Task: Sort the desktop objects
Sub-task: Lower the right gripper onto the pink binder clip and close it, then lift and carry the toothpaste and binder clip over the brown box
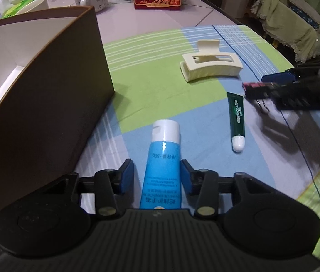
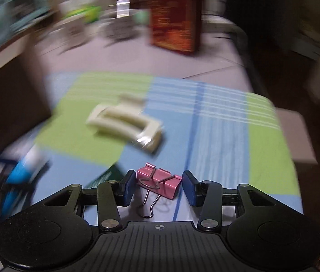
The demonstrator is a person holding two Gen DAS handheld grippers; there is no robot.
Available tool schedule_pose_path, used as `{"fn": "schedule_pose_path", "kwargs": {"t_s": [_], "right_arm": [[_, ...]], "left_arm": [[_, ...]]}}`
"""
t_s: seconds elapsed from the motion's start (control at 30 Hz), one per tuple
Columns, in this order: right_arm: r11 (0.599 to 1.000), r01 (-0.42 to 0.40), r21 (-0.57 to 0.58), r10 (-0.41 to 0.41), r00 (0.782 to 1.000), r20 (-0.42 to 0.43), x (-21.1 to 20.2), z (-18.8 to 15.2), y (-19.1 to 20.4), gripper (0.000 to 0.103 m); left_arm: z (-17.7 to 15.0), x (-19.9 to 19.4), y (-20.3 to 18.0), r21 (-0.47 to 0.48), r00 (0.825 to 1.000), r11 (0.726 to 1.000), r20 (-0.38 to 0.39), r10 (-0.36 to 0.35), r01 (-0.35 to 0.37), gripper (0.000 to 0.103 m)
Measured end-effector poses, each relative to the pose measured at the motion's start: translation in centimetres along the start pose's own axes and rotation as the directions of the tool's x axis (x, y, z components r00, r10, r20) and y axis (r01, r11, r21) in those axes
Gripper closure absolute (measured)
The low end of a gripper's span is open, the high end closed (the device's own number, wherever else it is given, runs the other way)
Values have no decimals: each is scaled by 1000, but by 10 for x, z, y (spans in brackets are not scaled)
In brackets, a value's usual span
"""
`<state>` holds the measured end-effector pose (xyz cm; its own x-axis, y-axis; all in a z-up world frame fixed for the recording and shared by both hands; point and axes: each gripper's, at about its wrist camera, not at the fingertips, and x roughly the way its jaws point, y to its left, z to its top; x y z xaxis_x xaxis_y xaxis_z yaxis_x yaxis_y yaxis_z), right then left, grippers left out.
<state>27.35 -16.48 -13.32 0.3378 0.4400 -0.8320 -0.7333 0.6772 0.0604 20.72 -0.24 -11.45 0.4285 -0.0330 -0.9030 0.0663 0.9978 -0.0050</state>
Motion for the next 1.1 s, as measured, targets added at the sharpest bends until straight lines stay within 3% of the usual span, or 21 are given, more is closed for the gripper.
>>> {"fn": "schedule_pose_path", "kwargs": {"t_s": [0.07,0.1,0.13,0.3,0.4,0.5,0.53,0.6,0.9,1.1], "right_arm": [[997,-31,-73,30,999,-15,-7,-10,-3,55],[998,-11,-67,9,1000,-28,-10,-13,-6,38],[999,-2,-42,1,1000,-30,-12,-16,-10,31],[993,-22,120,22,1000,2,-14,-24,-16,31],[993,0,121,-4,999,36,-11,-20,-7,31],[998,44,51,-47,997,58,-8,-17,1,34],[998,54,19,-55,996,66,-9,-18,3,38],[999,46,-28,-44,996,79,-10,-20,6,63],[999,-16,33,14,999,44,-32,-36,9,63],[994,-89,64,85,994,73,-63,-36,19,63]], "left_arm": [[-2,0,0,4,1000,1000,-6,-8,8,53],[-3,-1,-1,6,1000,1000,-6,-9,9,49],[-3,0,-1,8,1000,1000,-8,-4,4,49],[4,5,-2,16,1000,1000,0,10,-10,48],[9,8,-4,33,1000,999,13,6,-7,53],[6,5,-9,54,1000,998,22,-11,10,75],[5,4,-11,62,1000,998,24,-11,10,77],[0,2,-14,63,1000,998,27,-10,9,77],[-29,-21,-21,2,999,999,-3,-32,32,78],[-45,-63,-18,-19,999,1000,47,-12,13,78]]}}
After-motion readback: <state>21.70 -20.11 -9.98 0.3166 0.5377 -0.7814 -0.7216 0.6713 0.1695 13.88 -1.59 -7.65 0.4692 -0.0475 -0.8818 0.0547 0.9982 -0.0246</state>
